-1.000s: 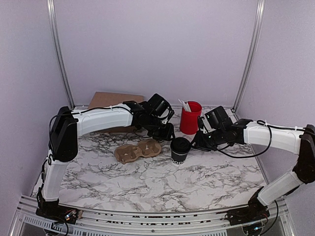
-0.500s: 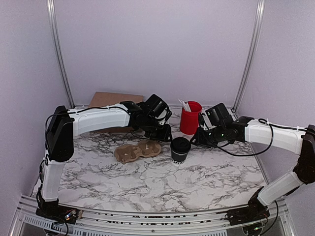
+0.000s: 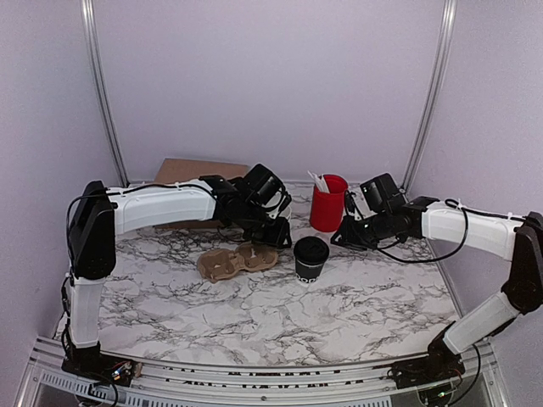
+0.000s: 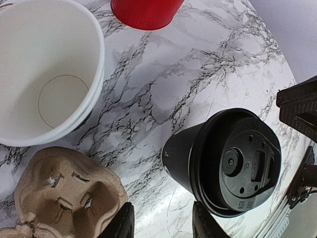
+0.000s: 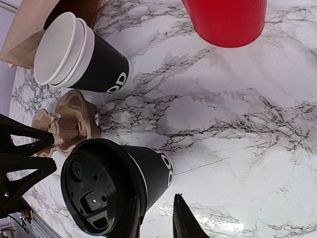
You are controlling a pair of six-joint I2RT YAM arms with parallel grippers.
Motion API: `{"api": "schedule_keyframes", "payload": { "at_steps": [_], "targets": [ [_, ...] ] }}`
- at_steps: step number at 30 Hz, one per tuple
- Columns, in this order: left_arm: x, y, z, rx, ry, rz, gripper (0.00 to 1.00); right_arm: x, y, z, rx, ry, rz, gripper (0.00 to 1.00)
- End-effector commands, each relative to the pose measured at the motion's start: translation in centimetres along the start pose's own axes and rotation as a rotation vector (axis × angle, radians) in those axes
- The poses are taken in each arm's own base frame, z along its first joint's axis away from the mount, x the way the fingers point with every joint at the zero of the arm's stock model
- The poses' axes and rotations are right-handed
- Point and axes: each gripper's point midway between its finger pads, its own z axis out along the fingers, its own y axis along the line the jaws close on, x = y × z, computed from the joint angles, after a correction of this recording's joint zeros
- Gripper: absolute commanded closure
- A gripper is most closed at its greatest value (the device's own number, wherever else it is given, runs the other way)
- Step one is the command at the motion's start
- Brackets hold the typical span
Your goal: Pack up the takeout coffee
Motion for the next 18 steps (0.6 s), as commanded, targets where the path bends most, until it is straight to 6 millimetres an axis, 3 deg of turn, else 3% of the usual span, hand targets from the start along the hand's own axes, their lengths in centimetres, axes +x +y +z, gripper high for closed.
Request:
{"api": "schedule_keyframes", "payload": {
  "at_steps": [1,9,18],
  "targets": [
    [0.4,-1.5,-1.0,0.045,0.008,0.025,0.59,-1.0,1.4,0.1,-0.067,0.006,-0.049,0.77],
    [0.6,-2.5,-0.3,0.072,0.016,0.024,0.59,-0.6,1.2,0.8,-0.069,0.034,-0.059,0.77],
    [1.4,-1.7,1.2,0.046,0.04,0.014,0.6,0.4,0.5,1.5,-0.059,0.059,-0.052,0.77]
  ]
}}
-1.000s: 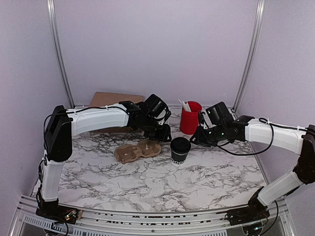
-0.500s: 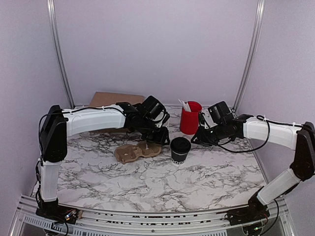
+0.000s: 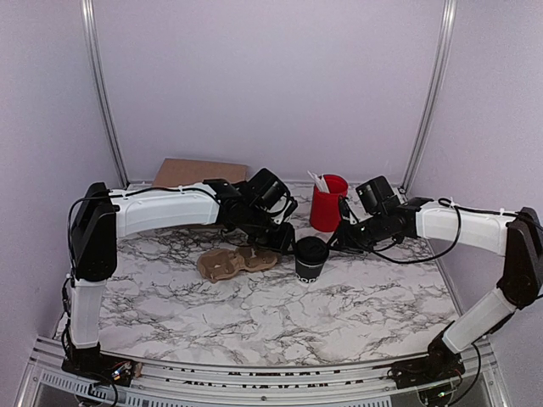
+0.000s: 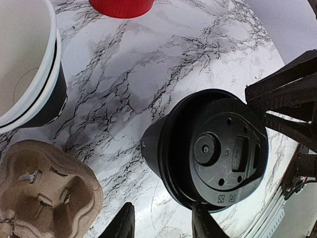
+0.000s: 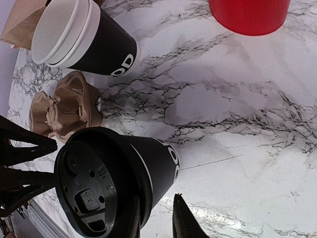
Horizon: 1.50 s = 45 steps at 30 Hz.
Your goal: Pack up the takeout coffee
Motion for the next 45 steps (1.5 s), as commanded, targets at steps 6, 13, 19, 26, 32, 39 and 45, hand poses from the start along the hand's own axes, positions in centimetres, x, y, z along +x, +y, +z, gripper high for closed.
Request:
{"api": "schedule_keyframes", "payload": {
  "at_steps": [6,13,19,26,32,39,45],
  "targets": [
    [0.6,1.1,1.8,-0.044,0.017,0.001,0.6,1.1,-1.4,0.8,0.031,0.011,0.01,0.78],
    [1.3,1.9,3.2,-0.068,0.038,-0.002,0.61,4.4,-2.0,1.8,0.073,0.061,0.02,0.8],
    [0.9,1.9,3.7,-0.067,0.034,-0.002,0.61,6.1,-1.1,2.2,0.07,0.075,0.038,0.81],
    [-0.3,1.6,2.6,-0.07,-0.001,0.007,0.61,3.8,-0.8,0.5,0.111,-0.002,0.047,0.8],
    [-1.3,2.0,0.5,-0.095,-0.045,0.009,0.61,2.1,0.3,-0.5,0.094,-0.053,0.047,0.79],
    [-1.6,3.3,-1.3,-0.134,-0.075,-0.006,0.61,1.5,0.9,-0.8,0.076,-0.063,0.048,0.79],
    [-2.0,3.0,-3.1,-0.116,-0.097,-0.008,0.6,1.2,1.3,-0.9,0.066,-0.066,0.047,0.79]
  ]
}}
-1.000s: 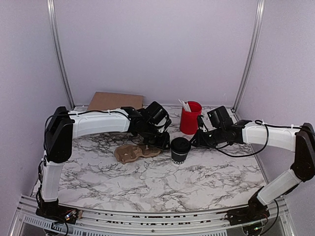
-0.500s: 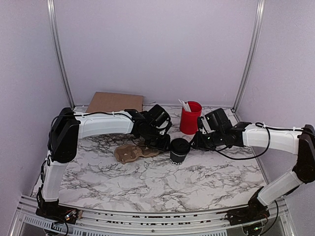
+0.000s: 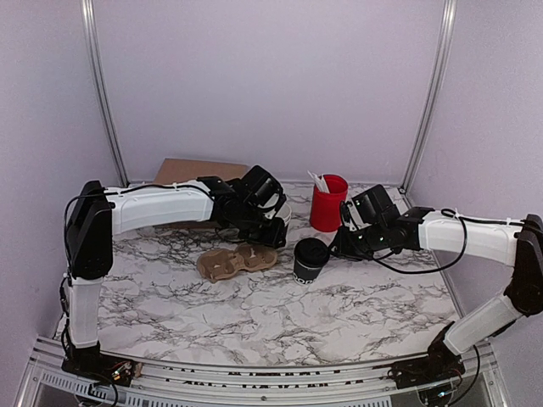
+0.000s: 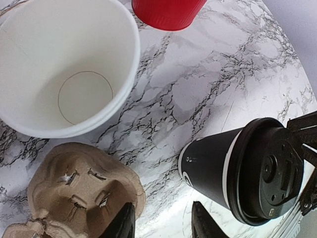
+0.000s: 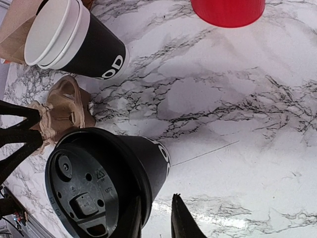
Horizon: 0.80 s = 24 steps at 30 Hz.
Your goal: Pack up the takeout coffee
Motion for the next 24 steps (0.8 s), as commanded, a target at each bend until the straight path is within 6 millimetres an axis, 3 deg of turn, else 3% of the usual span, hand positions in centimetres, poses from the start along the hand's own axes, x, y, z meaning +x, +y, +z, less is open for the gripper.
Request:
{"api": "schedule_keyframes", "payload": {
  "at_steps": [1,7,14,24],
  "targets": [
    [-1.2,-0.5,-2.7,0.026,-0.045,0.009,0.6,-0.4,0.8,-0.6,-0.007,0.004,0.0,0.79],
    [-1.0,-2.6,-3.1,0.121,-0.022,0.022,0.59,-0.6,1.2,-0.4,-0.013,0.005,-0.003,0.79],
    [-0.2,-4.4,-2.1,0.164,0.01,0.045,0.59,-0.8,1.4,-0.2,-0.013,0.008,-0.006,0.79],
    [0.2,-4.6,-0.7,0.154,0.027,0.045,0.6,-1.2,2.0,0.0,-0.024,0.008,-0.016,0.79]
  ]
}}
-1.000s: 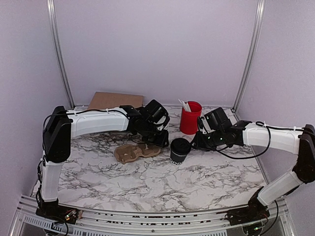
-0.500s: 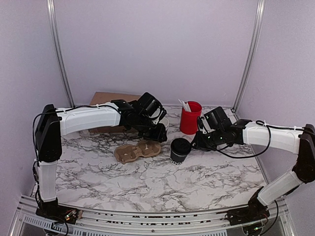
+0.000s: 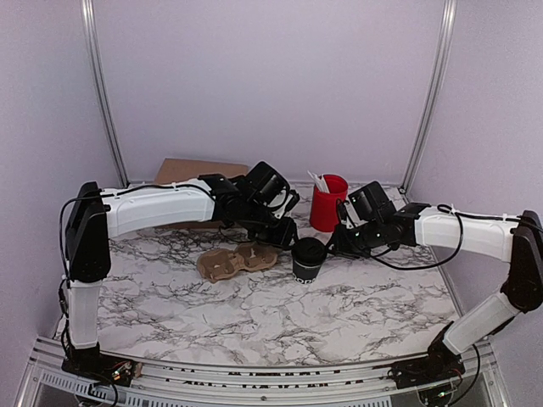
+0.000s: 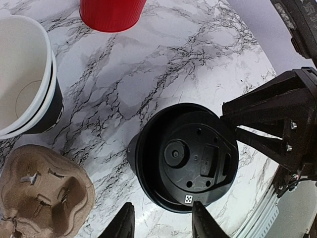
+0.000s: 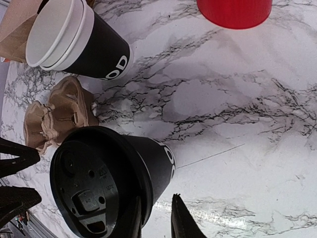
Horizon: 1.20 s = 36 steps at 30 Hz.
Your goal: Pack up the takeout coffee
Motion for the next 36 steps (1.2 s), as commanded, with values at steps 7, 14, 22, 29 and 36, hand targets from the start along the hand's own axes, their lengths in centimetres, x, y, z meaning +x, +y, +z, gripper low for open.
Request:
{"api": "schedule_keyframes", "payload": {
  "at_steps": [7,14,22,29,36],
  "targets": [
    [-0.3,1.0,0.3,-0.044,-0.016,-0.009,0.6,-0.6,1.4,-0.1,-0.021,-0.003,-0.018,0.79],
    [-0.7,2.2,-0.5,-0.068,-0.041,-0.03,0.6,-0.7,1.4,-0.1,-0.021,-0.005,-0.02,0.79],
    [-0.1,1.8,0.7,-0.039,-0.009,-0.038,0.6,-0.8,1.4,-0.1,-0.022,-0.007,-0.023,0.79],
    [0.6,1.3,2.1,-0.01,0.024,-0.032,0.6,-0.6,1.4,0.1,-0.022,-0.002,-0.024,0.79],
    [1.4,1.7,3.4,-0.023,0.05,-0.036,0.6,-0.2,1.3,0.2,-0.022,0.005,-0.03,0.79]
  ]
}}
